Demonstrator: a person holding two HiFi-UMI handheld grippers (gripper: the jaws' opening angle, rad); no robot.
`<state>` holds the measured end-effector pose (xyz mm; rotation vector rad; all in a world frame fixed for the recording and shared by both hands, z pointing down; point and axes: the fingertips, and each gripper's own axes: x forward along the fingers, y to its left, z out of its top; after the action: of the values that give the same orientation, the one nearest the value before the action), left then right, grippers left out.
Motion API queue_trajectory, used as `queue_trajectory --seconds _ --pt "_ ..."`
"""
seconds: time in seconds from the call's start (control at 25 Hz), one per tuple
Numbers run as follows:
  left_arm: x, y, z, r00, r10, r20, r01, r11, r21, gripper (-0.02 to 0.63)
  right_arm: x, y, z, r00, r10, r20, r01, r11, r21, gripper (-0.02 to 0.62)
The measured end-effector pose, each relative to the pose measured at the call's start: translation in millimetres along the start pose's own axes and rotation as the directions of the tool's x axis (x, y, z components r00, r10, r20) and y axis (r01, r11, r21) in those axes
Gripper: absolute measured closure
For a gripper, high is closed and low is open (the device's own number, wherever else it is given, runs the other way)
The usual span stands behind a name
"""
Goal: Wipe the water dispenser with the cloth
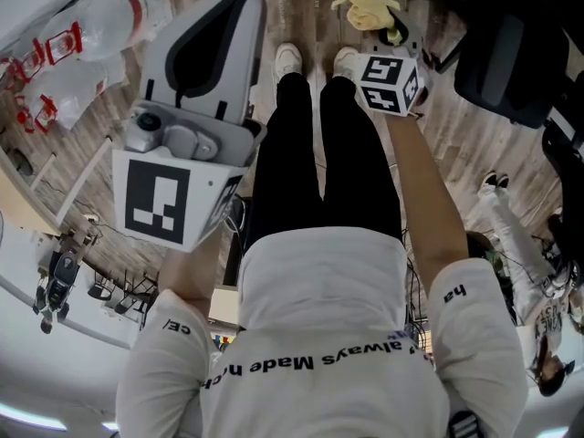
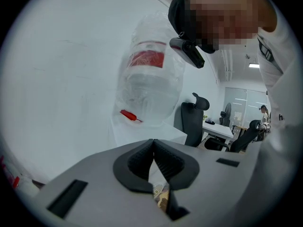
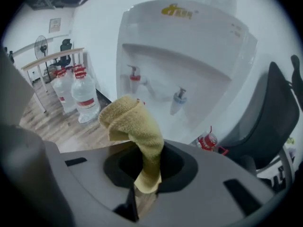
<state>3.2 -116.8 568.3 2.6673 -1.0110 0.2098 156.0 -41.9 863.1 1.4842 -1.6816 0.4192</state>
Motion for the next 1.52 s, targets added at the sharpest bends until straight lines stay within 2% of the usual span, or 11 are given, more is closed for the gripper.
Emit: queue_trajectory --seconds 0.2,0.36,0.56,0.64,0.8,1.16,1.52 --pt "-4 7 -4 1.0 0.012 0.001 -0.012 1.0 -0.006 0.586 -39 27 51 0.992 0.059 0.115 -0.064 0.997 0.044 0.534" --pt "-5 9 -10 1.0 0.023 0.0 -0.023 1.0 -0.008 0.586 -61 40 98 0.972 0.097 0.213 -0.115 0.991 0.072 0.534" --pt "-13 20 -19 0.999 0.034 -0.008 -0.034 0.999 -0.016 0.586 -67 61 141 0.951 0.129 0.281 -0.158 0.984 0.086 0.534" --pt "-16 25 -18 0.999 0.039 0.011 -0.039 0.999 -0.02 0.586 -66 66 154 0.947 0.131 0.295 -0.166 0.981 0.098 0.534" --pt "-24 33 -26 0.998 0.054 -0.018 -0.054 0.998 -0.018 0.587 -65 71 174 0.94 0.126 0.316 -0.173 0.977 0.125 0.534" --pt "-41 50 -31 0.998 0.06 -0.006 -0.06 0.998 -0.014 0.586 -47 80 210 0.936 0.098 0.339 -0.164 0.971 0.174 0.534" --pt "-47 54 -35 0.998 0.058 0.005 -0.058 0.998 -0.011 0.586 -35 81 213 0.937 0.089 0.337 -0.17 0.96 0.221 0.534"
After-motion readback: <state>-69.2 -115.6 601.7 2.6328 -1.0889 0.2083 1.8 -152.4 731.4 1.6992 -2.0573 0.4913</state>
